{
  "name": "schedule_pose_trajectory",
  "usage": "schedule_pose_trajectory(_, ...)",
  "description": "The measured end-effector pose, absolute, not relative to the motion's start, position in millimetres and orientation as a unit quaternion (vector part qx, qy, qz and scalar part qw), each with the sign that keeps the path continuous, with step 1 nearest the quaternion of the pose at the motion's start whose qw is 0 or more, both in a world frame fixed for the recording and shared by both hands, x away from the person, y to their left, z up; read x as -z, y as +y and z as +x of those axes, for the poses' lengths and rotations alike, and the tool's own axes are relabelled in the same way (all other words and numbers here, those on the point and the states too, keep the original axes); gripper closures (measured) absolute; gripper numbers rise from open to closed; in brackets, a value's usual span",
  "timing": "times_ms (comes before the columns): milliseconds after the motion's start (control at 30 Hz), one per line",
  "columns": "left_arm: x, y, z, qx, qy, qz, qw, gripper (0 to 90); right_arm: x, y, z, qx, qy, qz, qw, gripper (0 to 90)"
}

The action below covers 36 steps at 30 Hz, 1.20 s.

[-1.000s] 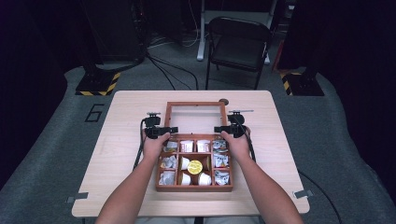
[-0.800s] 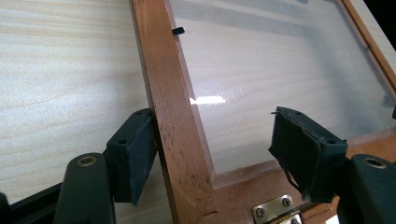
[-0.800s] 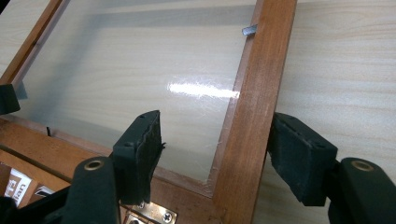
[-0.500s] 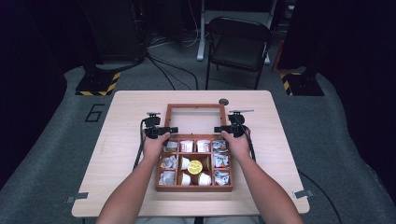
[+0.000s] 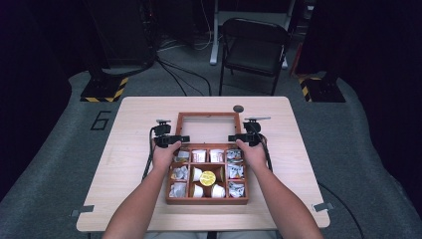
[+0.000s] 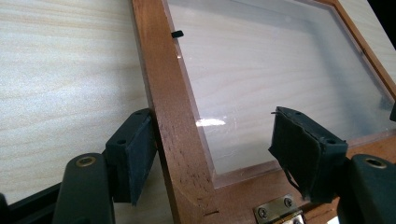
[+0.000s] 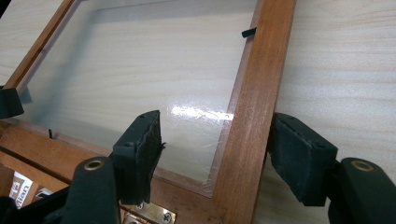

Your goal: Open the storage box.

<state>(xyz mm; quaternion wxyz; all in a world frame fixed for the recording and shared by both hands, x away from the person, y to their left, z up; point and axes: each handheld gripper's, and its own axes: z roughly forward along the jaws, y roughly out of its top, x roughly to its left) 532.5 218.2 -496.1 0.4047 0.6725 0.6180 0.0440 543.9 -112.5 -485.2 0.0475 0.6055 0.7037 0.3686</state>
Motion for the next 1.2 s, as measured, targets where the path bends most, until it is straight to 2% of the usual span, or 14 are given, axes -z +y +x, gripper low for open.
schedule_pose_trajectory(1200, 496.8, 219.3, 534.3, -0.031, 0.626, 0.672, 0.395, 31.0, 488.7, -114.6, 546.1, -0.37, 0.697, 0.614, 0.033, 34.6)
